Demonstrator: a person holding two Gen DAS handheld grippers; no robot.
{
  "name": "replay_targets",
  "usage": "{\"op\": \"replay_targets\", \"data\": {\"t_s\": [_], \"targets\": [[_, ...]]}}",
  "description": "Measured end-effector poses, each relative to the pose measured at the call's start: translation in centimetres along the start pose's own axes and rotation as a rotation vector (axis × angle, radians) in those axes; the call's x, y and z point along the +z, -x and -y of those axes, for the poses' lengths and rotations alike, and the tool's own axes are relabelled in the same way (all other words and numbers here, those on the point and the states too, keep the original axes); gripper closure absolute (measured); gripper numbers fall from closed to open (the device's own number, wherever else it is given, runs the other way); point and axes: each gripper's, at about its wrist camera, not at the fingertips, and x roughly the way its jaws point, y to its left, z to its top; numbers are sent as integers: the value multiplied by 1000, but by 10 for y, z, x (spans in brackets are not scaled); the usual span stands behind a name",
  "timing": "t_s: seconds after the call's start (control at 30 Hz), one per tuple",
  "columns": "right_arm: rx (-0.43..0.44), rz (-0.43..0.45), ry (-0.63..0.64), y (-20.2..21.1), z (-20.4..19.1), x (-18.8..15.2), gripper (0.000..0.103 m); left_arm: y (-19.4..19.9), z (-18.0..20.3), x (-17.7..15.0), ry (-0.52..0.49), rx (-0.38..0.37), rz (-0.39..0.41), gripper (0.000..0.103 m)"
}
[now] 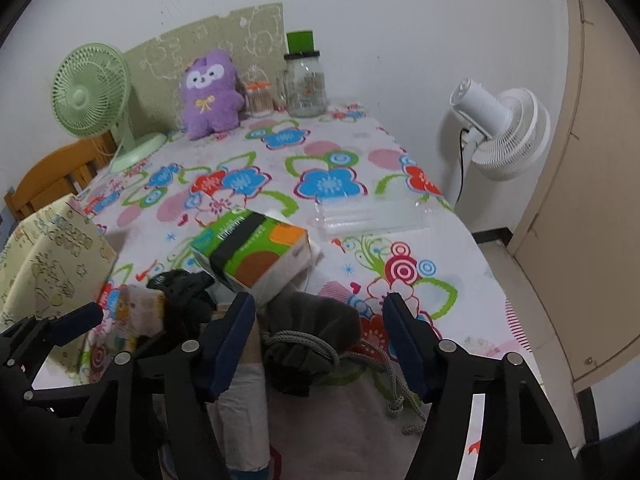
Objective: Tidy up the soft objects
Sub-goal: 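Reach the left tool to the yellow cartoon pouch while the right tool reaches the grey knit cloth, then close the left tool on the yellow pouch while the right tool grips the grey cloth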
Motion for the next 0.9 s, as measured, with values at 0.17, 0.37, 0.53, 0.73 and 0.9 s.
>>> {"op": "replay_targets", "data": {"t_s": [0.17, 0.37, 0.53, 0.73, 0.9], "targets": [[-1, -42, 2, -14, 0, -3, 34, -10, 0, -2, -4, 8, -27, 29], [25, -81, -12, -26, -1, -4, 42, -18, -2, -2, 4, -12, -40, 36], [31, -90, -8, -28, -5, -5, 50, -17, -4, -3, 2, -23, -37, 43], [32, -85, 1, -24, -9, -6, 58, -13, -6, -3, 14, -36, -35, 50], [27, -60, -5, -14, -7, -5, 58, -5, -5, -4, 10, -46, -20, 52]]}}
